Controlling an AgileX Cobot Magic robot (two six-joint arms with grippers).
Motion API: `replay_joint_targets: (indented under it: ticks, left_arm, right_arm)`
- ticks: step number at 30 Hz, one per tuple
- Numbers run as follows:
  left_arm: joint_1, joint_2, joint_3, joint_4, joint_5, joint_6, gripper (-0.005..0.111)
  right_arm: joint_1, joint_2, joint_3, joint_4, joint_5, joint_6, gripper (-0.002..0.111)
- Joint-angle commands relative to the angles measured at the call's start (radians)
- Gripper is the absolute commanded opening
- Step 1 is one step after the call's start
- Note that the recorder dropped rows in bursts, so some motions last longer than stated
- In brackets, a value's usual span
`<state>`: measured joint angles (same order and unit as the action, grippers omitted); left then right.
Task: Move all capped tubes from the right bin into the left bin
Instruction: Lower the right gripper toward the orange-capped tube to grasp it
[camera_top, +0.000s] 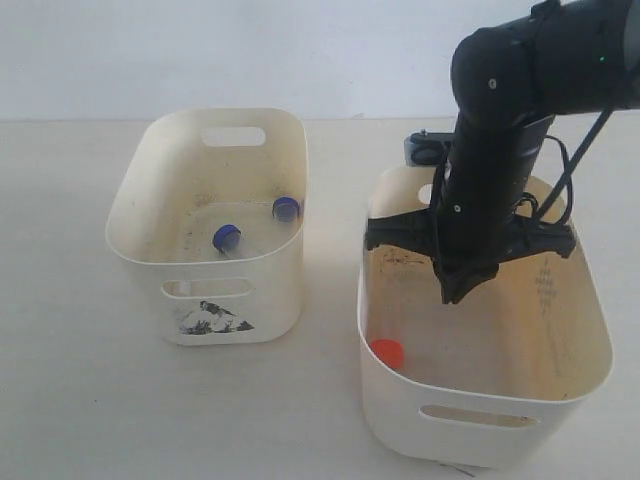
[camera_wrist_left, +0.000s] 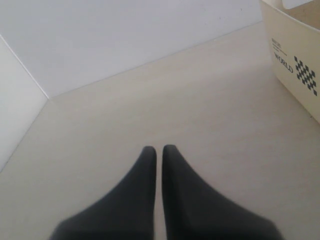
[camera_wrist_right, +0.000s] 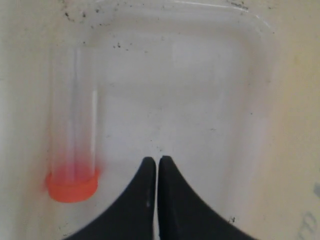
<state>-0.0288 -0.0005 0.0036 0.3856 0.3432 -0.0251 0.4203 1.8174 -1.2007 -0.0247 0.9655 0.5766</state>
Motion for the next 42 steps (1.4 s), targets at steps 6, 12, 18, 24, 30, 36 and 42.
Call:
replay_joint_targets:
  ticks: [6, 12, 18, 24, 30, 36, 42]
  left_arm:
    - [-0.004, 0.000, -0.004, -0.003, -0.002, -0.010, 0.004]
    - [-0.004, 0.000, -0.004, -0.003, -0.002, -0.010, 0.004]
    - [-0.004, 0.000, -0.004, -0.003, -0.002, -0.010, 0.004]
    - [-0.004, 0.000, -0.004, -0.003, -0.002, -0.010, 0.004]
    - [-0.004, 0.000, -0.004, -0.003, -0.002, -0.010, 0.004]
    - [-0.004, 0.000, -0.004, -0.003, -0.002, -0.010, 0.004]
    - [-0.004, 0.000, -0.004, -0.003, -0.002, -0.010, 0.004]
  right_arm:
    - [-0.003, 0.042, 0.002, -0.006, -0.070, -0.051, 0.001]
    - [-0.003, 0.042, 0.002, -0.006, -0.087, -0.056, 0.001]
    - [-0.003, 0.068, 0.002, 0.004, -0.081, -0.056, 0.001]
    - [-0.003, 0.089, 0.002, 0.040, -0.095, -0.112, 0.001]
    - [-0.003, 0.089, 0.002, 0.044, -0.113, -0.126, 0.001]
    - [-0.003, 0.089, 0.002, 0.044, -0.128, -0.145, 0.001]
    - [-0.003, 0.089, 0.002, 0.044, -0.128, -0.169, 0.001]
